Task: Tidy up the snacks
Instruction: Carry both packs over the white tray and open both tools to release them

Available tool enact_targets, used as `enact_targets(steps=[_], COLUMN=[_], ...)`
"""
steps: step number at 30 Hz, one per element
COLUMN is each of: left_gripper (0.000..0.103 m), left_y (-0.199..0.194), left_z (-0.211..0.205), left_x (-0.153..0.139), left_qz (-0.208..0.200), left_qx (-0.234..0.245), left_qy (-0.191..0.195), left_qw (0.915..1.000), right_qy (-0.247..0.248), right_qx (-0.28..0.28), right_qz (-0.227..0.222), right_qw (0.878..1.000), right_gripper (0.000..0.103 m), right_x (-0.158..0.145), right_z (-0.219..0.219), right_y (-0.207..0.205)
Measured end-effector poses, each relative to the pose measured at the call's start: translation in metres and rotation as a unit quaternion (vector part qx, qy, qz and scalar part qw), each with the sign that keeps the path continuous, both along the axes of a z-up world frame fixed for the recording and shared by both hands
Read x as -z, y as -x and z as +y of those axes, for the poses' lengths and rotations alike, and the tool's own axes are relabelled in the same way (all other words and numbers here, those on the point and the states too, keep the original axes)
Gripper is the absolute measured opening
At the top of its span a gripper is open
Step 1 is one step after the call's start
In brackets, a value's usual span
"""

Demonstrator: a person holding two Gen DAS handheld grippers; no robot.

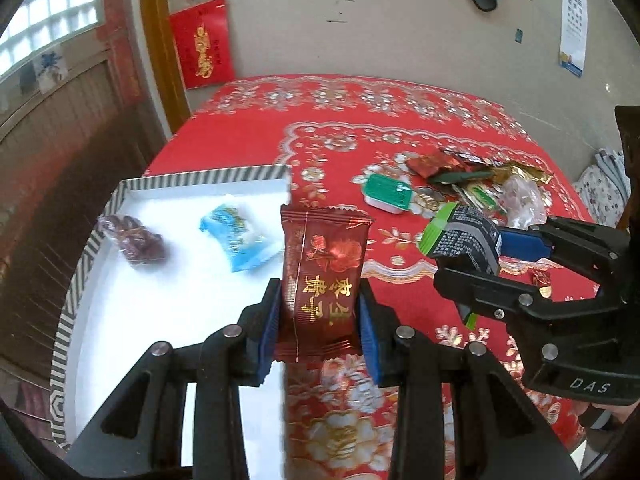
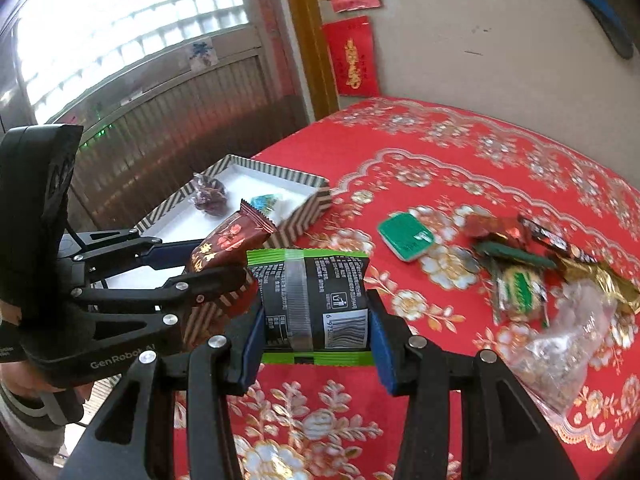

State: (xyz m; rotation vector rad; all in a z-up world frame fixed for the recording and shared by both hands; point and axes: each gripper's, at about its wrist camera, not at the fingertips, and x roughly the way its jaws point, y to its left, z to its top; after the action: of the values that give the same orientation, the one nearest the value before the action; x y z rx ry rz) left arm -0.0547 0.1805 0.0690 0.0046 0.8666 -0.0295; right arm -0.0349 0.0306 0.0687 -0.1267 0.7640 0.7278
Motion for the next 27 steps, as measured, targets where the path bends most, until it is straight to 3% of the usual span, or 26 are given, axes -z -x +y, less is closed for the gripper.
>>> enact_targets(steps=[9,27], left_gripper=[0.038,0.038], left_y=[0.007,0.016], left_z=[0.046,0.129], left_x=[-0.002,0.027], left_qz=[-0.002,0.030], left_qx=[-0.037,-0.106], left_qy=[-0.002,0.004], left_qw=[0.9993,0.9940], right_qy=[-0.012,0.025], right_qx=[-0.033,-0.101], right_qz=[0.003,0.026], right_qw=[0.999,0.994], right_gripper=[0.046,0.046], right_x=[-0.005,0.022], right_z=[0.048,0.141], right_y=[-0.002,-0.003])
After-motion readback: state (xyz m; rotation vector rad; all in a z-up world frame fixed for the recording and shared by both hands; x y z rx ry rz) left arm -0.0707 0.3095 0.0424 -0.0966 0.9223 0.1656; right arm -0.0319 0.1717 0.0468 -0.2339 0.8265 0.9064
